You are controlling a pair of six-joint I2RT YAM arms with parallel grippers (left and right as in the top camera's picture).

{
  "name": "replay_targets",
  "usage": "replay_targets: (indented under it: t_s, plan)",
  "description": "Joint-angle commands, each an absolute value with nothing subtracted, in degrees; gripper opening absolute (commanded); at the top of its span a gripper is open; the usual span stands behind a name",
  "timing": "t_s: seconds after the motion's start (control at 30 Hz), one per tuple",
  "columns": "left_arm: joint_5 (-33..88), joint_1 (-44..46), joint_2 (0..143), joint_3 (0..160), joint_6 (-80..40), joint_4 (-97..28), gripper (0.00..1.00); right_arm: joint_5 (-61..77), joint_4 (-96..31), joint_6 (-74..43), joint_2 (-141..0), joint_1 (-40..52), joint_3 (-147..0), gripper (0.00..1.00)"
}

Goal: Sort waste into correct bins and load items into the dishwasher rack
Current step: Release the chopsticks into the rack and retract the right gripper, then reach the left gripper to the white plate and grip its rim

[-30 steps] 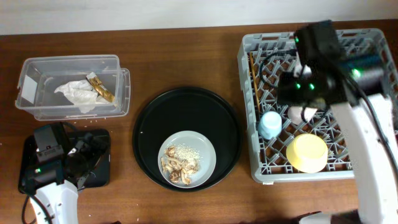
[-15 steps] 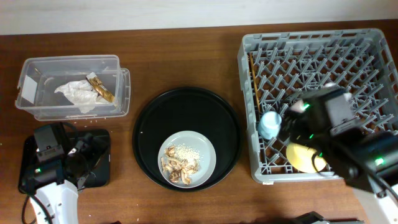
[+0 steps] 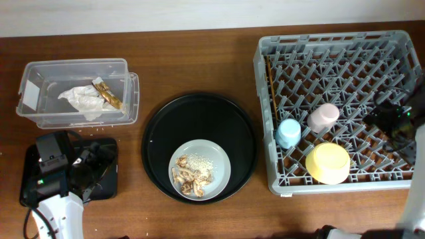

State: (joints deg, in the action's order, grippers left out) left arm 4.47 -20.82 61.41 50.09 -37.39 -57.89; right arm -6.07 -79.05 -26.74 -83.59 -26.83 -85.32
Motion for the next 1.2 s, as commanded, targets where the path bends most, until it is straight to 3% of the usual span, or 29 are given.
replay_targets:
  t_s: [0.0,0.2,0.5,0.57,0.63,0.7,0.77,0.9,0.97,1.03,1.17]
  plan:
    - [4.73,-21.17,61.39,50.09,-37.98,-57.93,0.99,-5.76,-79.02,-26.59,-88.64,-27.03,-85.54,0.99]
    - [7.01,-21.17,61.39,50.09,-37.98,-57.98,0.99,-5.76,-79.02,-26.59,-96.82,-27.03,-85.54,0.99]
    - [9.39,-21.17,61.39,50.09,-37.93,-58.22,0.99,-5.13,-75.57,-26.57,-97.36,-27.03,-85.54,0.99]
    - [18.92,-21.04,61.39,50.09,-33.52,-59.79,0.99,-5.13,-75.57,-26.59,-97.36,-27.03,-85.54,0.99]
    - [34.39,-18.79,61.39,50.09,-18.20,-56.95,0.99,-5.13,-75.57,-26.59,-97.36,-27.03,-85.56,0.99]
    - [36.64,-12.62,61.39,50.11,-15.46,-57.01,0.99,-5.13,-75.57,-26.59,-97.36,-27.03,-85.54,0.99]
    - [33.01,-0.73,61.41,51.94,-15.20,-57.23,0.99,-5.13,-75.57,-26.59,-97.36,-27.03,-85.54,0.99]
    - [6.85,27.44,67.55,69.67,-25.15,-65.10,0.99,-5.13,-75.55,-26.59,-97.36,-27.03,-85.54,0.99]
    - [-1.15,36.77,74.15,77.08,-28.14,-69.60,0.99,-5.13,-75.57,-26.59,-97.36,-27.03,-85.56,0.99]
    - [-5.50,44.05,81.91,79.50,-29.32,-68.95,0.99,-5.13,-75.57,-26.59,-97.36,-27.03,-85.54,0.99]
    - [-5.82,46.70,94.04,79.48,-31.38,-67.22,0.99,-5.13,-75.57,-26.59,-97.36,-27.03,-85.54,0.99]
